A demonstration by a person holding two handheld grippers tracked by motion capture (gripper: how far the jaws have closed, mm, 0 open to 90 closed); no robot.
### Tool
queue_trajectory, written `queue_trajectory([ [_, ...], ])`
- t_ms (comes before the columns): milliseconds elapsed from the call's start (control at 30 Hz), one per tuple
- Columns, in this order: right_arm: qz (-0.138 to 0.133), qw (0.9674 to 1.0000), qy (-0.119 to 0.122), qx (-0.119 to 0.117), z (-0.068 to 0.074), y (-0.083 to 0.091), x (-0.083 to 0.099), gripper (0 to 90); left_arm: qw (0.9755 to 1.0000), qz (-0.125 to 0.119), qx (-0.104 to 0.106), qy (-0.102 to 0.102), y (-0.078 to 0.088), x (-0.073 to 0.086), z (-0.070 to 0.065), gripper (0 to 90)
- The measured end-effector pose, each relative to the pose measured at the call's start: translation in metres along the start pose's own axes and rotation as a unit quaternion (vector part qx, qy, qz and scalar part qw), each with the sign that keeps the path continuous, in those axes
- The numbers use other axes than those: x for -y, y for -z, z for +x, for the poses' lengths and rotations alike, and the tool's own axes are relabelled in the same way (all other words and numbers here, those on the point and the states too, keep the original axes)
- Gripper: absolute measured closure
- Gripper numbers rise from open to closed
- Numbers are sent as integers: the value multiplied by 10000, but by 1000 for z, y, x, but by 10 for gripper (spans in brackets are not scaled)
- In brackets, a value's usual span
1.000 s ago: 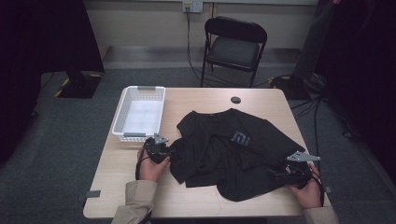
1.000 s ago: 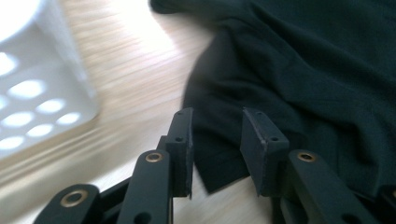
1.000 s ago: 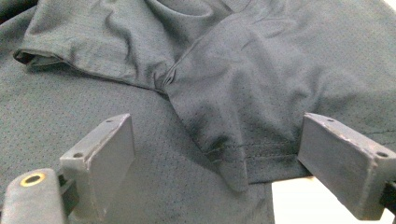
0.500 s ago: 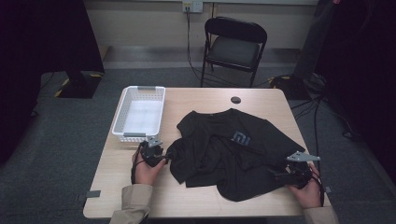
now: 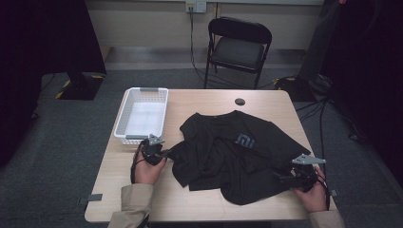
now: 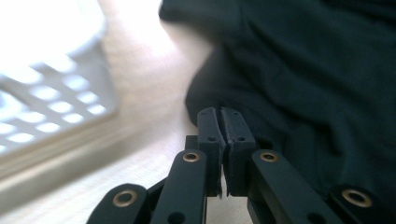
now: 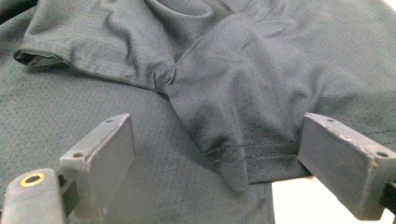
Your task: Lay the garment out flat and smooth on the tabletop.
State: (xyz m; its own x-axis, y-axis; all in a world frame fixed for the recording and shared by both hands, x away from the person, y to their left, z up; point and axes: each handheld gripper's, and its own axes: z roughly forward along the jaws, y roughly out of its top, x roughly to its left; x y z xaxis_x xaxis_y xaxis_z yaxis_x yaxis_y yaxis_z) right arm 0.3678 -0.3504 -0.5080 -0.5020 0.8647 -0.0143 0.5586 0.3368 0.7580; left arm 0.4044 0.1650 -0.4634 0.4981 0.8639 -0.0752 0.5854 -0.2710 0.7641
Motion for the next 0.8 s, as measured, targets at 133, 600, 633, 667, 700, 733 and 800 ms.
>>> queue_trajectory([
  [133,-1,10000,0,1,0,0,0,102,9999,-113,-58,-76,19,-13,6,881],
  [600,-1,10000,0,0,0,0,0,102,9992,-343,-211,-62,53,-47,23,880],
  [633,-1,10000,0,-1,0,0,0,102,9991,-343,-241,-60,55,-48,26,880],
  [667,-1,10000,0,0,0,0,0,102,9990,-346,-274,-55,57,-49,28,880],
  [700,-1,10000,0,0,0,0,0,102,9988,-362,-321,-34,59,-50,31,880],
  [733,0,10000,0,0,0,0,0,103,9986,-391,-357,-2,61,-50,33,879],
  [800,0,10000,-1,0,0,0,0,103,9983,-411,-406,14,65,-50,39,880],
])
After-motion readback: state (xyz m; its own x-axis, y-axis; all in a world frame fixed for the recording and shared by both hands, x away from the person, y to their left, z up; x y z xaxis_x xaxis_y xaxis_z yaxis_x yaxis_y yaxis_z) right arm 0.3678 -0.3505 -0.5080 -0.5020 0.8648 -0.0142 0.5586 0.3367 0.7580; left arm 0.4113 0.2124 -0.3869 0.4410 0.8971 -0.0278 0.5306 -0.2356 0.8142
